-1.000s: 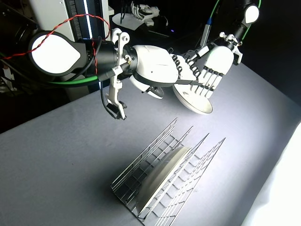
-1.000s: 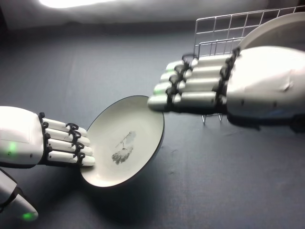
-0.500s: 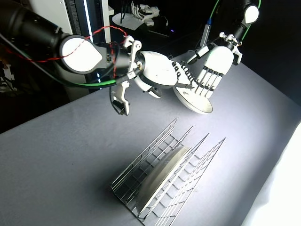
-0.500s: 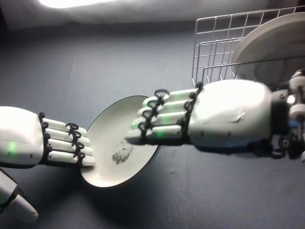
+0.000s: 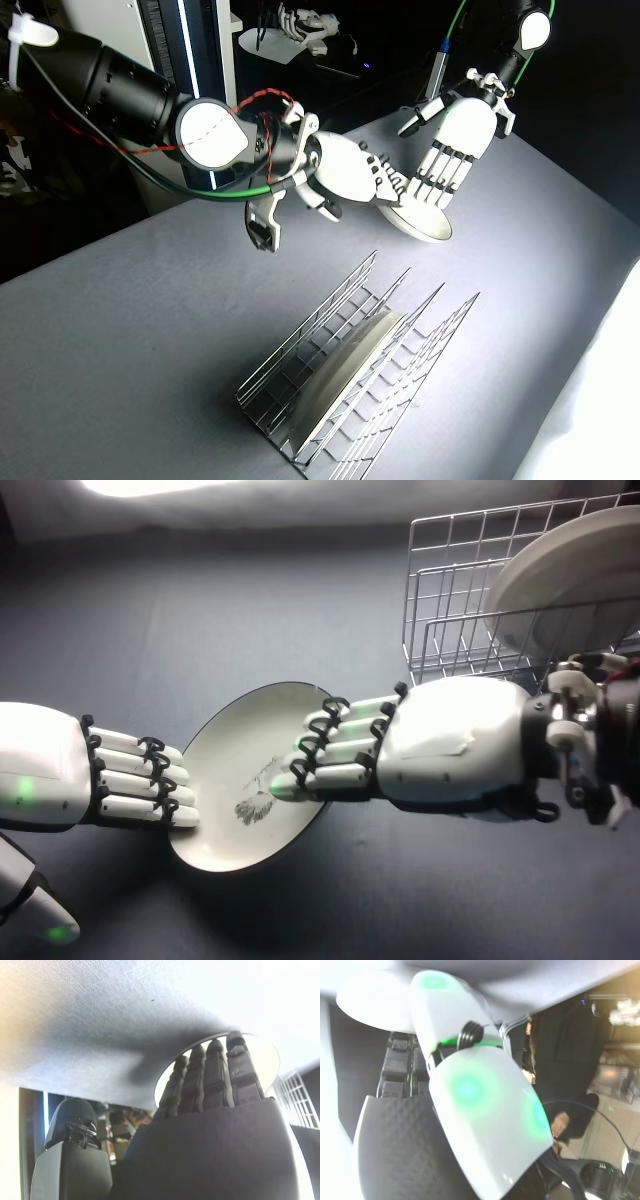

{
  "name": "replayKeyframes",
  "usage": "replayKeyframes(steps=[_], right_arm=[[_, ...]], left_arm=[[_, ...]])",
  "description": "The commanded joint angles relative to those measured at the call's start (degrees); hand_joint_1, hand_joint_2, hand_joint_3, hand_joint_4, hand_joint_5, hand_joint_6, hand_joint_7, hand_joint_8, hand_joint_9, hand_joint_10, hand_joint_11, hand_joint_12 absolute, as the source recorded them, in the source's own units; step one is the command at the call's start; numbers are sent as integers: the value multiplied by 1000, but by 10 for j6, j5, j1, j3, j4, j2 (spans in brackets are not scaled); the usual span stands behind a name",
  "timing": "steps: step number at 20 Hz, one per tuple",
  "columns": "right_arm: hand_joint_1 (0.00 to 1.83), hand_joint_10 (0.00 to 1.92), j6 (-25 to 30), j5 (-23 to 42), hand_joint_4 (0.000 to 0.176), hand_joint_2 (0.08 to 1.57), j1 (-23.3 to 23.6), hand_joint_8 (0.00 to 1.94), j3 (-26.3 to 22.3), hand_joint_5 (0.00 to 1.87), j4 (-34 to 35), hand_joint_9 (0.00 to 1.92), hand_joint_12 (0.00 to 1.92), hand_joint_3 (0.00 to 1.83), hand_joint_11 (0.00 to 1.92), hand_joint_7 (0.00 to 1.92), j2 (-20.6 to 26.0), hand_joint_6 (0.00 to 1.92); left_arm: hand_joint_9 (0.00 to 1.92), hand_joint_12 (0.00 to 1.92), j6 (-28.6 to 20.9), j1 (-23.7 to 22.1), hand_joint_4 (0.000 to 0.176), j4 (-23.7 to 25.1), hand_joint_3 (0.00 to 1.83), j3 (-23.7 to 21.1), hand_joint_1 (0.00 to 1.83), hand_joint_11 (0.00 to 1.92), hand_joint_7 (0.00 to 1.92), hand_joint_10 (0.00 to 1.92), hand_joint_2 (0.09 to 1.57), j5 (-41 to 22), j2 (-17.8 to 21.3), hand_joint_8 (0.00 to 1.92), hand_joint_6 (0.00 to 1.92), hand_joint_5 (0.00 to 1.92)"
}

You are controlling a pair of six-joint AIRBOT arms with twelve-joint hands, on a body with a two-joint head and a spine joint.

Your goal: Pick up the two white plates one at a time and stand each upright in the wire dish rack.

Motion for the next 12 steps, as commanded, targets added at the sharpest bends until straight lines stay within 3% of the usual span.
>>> replayKeyframes(steps=[1,12], right_arm=[[1727,0,-1,46,0,1198,6,0,4,0,10,0,0,12,0,0,-5,0],[1756,0,-3,21,0,1193,20,0,63,0,9,0,6,2,13,0,-96,0]], left_arm=[[0,0,0,4,0,-7,0,0,0,0,0,0,1080,-22,-4,0,0,0],[0,0,0,4,0,-7,5,4,0,0,0,0,1097,-22,-6,0,0,0]])
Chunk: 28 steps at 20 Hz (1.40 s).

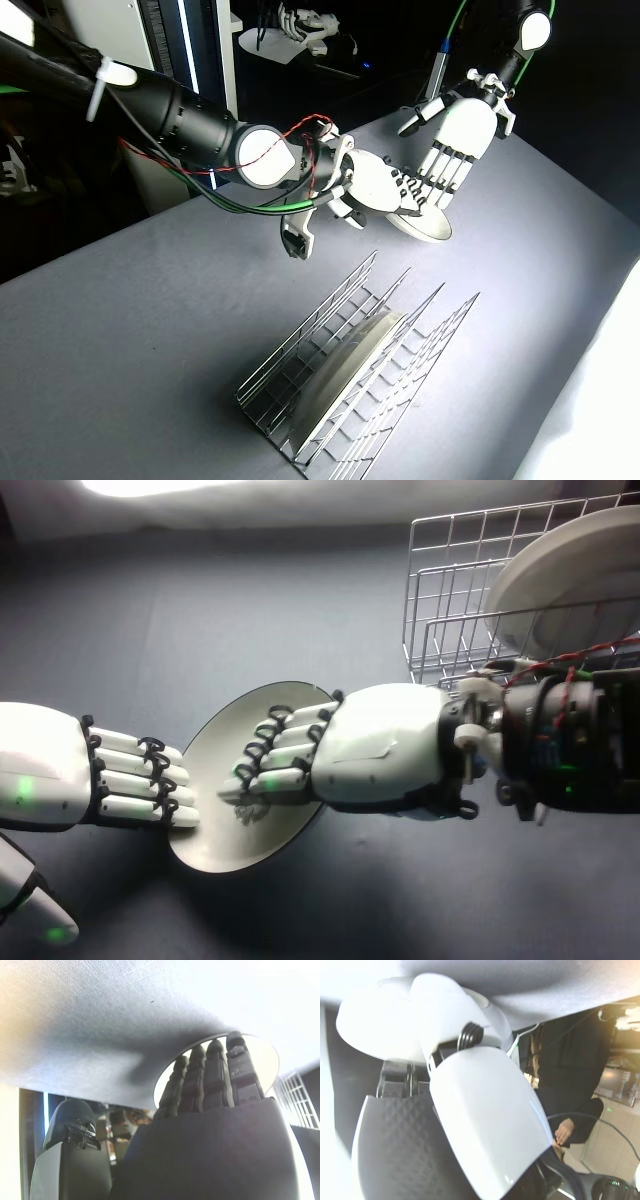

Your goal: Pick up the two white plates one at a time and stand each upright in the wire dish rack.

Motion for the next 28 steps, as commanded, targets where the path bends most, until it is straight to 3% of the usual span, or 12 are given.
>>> replayKeyframes(steps=[1,4,6,9,14,20,21,23,24,25,26,28], right_arm=[[1740,0,-2,42,0,1219,8,0,0,0,9,0,5,12,6,0,0,0],[1689,0,-3,39,0,1232,10,0,9,0,9,0,23,13,39,0,-15,0],[1718,0,-4,38,0,1209,10,0,17,0,9,0,428,0,1,0,-19,0],[1713,0,-5,37,0,1212,7,0,21,0,9,0,184,0,0,0,-22,0],[1749,0,-7,36,0,1211,-2,0,24,0,9,0,471,0,0,0,-23,0],[1725,0,-11,31,0,1210,-5,0,36,0,9,0,104,0,0,0,-35,0],[1831,82,-13,31,0,1172,2,27,46,680,9,733,1713,0,510,729,-48,49],[1831,65,-13,31,0,1156,2,17,46,777,9,810,1680,3,543,820,-48,41],[1769,1101,-13,31,0,1146,2,22,46,861,9,638,1668,1,696,913,-48,44],[1753,1254,-13,31,0,1118,3,26,46,940,9,652,1605,3,774,983,-48,51],[1535,1268,-13,33,0,1160,3,836,46,743,9,739,1526,1,867,849,-48,1078],[1479,1275,-13,40,0,1168,3,991,46,684,9,790,1550,0,896,834,-47,1291]], left_arm=[[0,0,-1,4,0,-7,3,0,0,0,0,0,1095,-20,-4,0,1,4],[0,0,-1,4,0,-7,0,1,0,0,0,0,1079,-20,-5,0,0,0],[0,0,-1,4,0,-7,0,1,0,0,0,0,1086,-20,-5,0,1,3],[0,0,-1,4,0,-8,0,1,0,0,0,0,1085,-20,-5,0,0,0],[0,0,-1,4,0,-8,0,2,0,0,0,0,1085,-20,-6,0,0,0],[0,0,-1,4,0,-9,0,5,0,0,0,0,1085,-20,-6,0,0,0],[0,0,-1,4,0,-10,3,9,0,0,0,0,1093,-20,-8,0,0,0],[0,0,-2,4,0,-11,5,9,0,0,0,0,1098,-20,-8,0,0,0],[0,0,-2,4,0,-11,5,9,0,0,0,0,1098,-20,-8,0,0,0],[0,0,-4,4,0,-11,4,9,0,0,0,0,1097,-20,-8,0,0,0],[0,0,-5,4,0,-12,2,10,0,0,0,0,1094,-20,-8,0,0,0],[0,0,-5,4,0,-18,0,12,0,0,0,0,1089,-20,-7,0,0,0]])
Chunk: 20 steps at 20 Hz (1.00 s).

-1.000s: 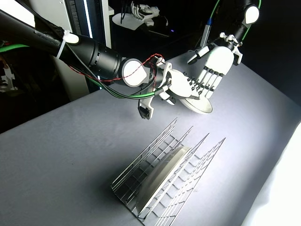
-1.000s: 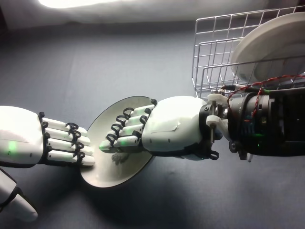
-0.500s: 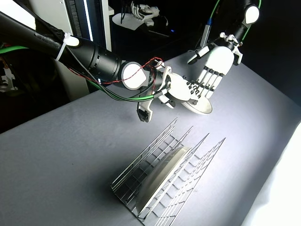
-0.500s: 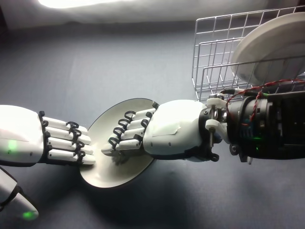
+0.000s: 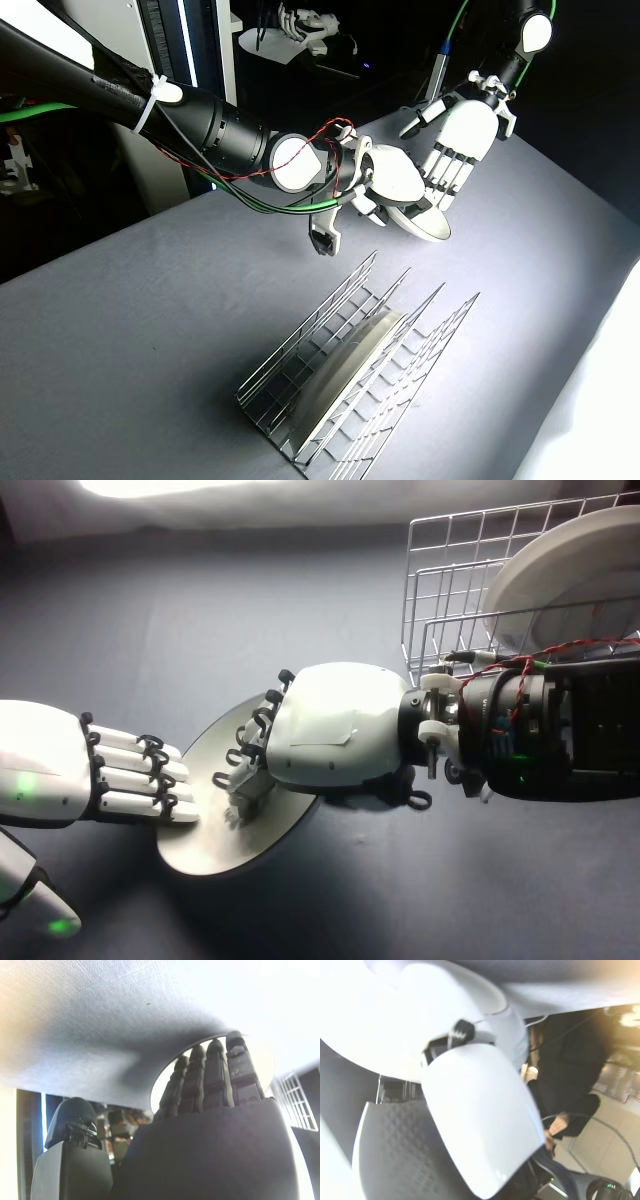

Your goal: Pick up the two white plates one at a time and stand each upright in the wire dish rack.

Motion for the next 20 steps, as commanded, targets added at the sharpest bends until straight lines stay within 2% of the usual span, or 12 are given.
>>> replayKeyframes(steps=[1,2,3,6,8,11,12,14,18,19,20], right_arm=[[1478,1252,3,16,0,1161,-1,963,-1,703,4,809,1551,0,899,851,1,1271],[1478,1248,3,25,0,1159,1,956,-2,713,4,812,1558,0,896,854,3,1260],[1482,1187,3,25,0,1137,2,839,-4,767,4,854,1512,0,929,926,5,1189],[1484,1145,3,27,0,1127,4,897,-7,772,5,895,1480,2,958,898,10,1149],[1488,1062,3,29,0,1110,5,856,-10,807,5,949,1442,0,981,936,15,1082],[1490,1019,4,44,0,1105,12,872,-17,815,5,978,1462,0,923,955,26,1054],[1397,1123,5,50,0,1124,15,935,-22,804,8,984,1212,2,904,954,31,1124],[1382,1090,5,51,0,1102,24,828,-38,844,34,1038,1072,0,967,1033,43,1027],[1385,1076,5,68,0,1089,49,833,-83,894,89,1062,1125,0,988,1051,80,912],[1383,1100,5,73,0,1095,55,873,-94,878,103,1047,1138,1,973,1030,93,930],[1385,1087,6,79,0,1090,60,835,-103,894,113,1059,1132,0,976,1046,104,917]], left_arm=[[0,0,-2,0,0,-14,2,2,0,0,0,0,1094,-18,-1,0,0,0],[0,0,-3,-4,0,-14,6,3,0,0,0,0,1103,-19,0,0,0,0],[0,0,-4,-8,0,-14,2,3,0,0,0,0,1095,-19,2,0,0,0],[0,0,-10,-27,0,-15,0,7,0,0,0,0,1090,-22,7,0,0,0],[0,0,-15,-45,0,-19,0,10,0,0,0,0,1086,-24,11,0,0,0],[0,0,-23,-74,0,-27,0,16,0,0,0,0,1081,-25,17,0,0,0],[0,0,-26,-86,0,-27,0,19,0,0,0,0,1081,-26,19,0,0,0],[0,0,-34,-104,0,-27,0,23,0,0,0,0,1080,-26,23,0,0,0],[0,0,-46,-138,0,-27,0,31,0,0,0,0,1076,-28,32,0,0,0],[0,0,-49,-143,0,-27,0,33,0,0,0,0,1076,-28,34,0,0,0],[0,0,-52,-148,0,-27,0,36,0,0,0,0,1076,-29,35,0,0,0]])
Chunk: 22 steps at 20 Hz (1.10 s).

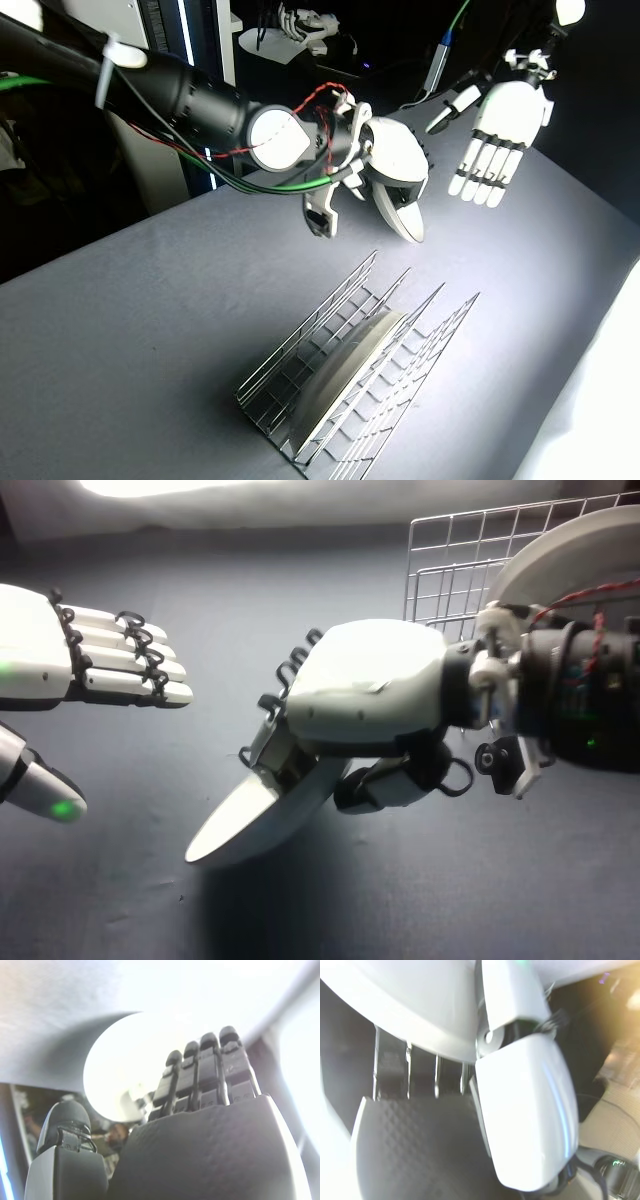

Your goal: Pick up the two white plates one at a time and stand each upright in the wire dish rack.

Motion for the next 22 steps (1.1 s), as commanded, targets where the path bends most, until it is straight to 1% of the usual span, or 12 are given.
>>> replayKeyframes(steps=[1,4,8,9,12,15,17,18,19,20,21,22], right_arm=[[1381,1096,4,67,0,1097,14,843,-8,863,16,1049,1104,1,955,1034,9,973],[1380,1129,5,88,0,1107,27,897,-34,849,48,1021,1119,1,942,1013,40,990],[1385,1063,7,124,0,1088,40,818,-74,905,124,1063,1104,0,985,1039,90,951],[1381,1119,7,124,0,1101,41,883,-80,875,137,1028,1131,2,964,1012,96,979],[1386,1075,7,134,0,1085,46,773,-98,911,179,1062,1114,0,983,1063,122,938],[1383,1078,10,143,0,1092,53,819,-106,897,201,1046,1096,0,950,1042,142,972],[1384,1040,13,152,0,1065,58,728,-106,970,214,1116,1164,0,958,1104,155,819],[1275,836,15,154,0,1091,60,895,-106,955,223,1117,1244,5,950,1100,161,888],[1256,773,18,158,0,1104,61,969,-107,934,230,1142,1316,2,943,1088,167,913],[1362,1007,20,164,0,1070,62,806,-107,981,250,1109,1263,2,933,1106,173,792],[1377,1104,22,165,0,1093,63,843,-110,915,276,1024,1210,3,889,1042,180,951],[1379,1133,22,166,0,1104,63,919,-110,893,292,1008,1202,1,888,1003,184,962]], left_arm=[[0,0,-4,-12,0,-35,0,4,0,0,0,0,1077,-14,7,0,0,0],[0,0,-8,-25,0,-28,0,7,0,0,4,0,1075,-14,9,2,0,0],[0,0,-10,-25,0,-25,0,10,0,0,6,0,1080,-14,11,2,2,6],[0,0,-10,-25,0,-25,0,11,0,0,11,0,1079,-14,12,4,4,11],[0,0,-12,-25,0,-23,3,19,0,0,0,0,1088,-14,14,0,0,0],[0,0,-12,-25,0,-23,2,28,0,0,16,0,1087,-15,13,7,8,20],[0,0,-12,-25,0,-23,4,34,0,0,5,0,1094,-16,12,1,2,8],[0,0,-12,-25,0,-22,4,38,0,0,0,0,1092,-16,12,0,0,1],[0,0,-12,-25,0,-22,3,40,0,0,0,0,1092,-16,12,0,0,0],[0,0,-12,-25,0,-19,2,41,0,0,0,0,1090,-16,12,0,0,0],[0,0,-12,-25,0,-15,3,42,0,0,0,0,1092,-16,11,0,0,0],[0,0,-12,-25,0,-13,0,41,0,0,0,0,1085,-15,10,0,2,6]])
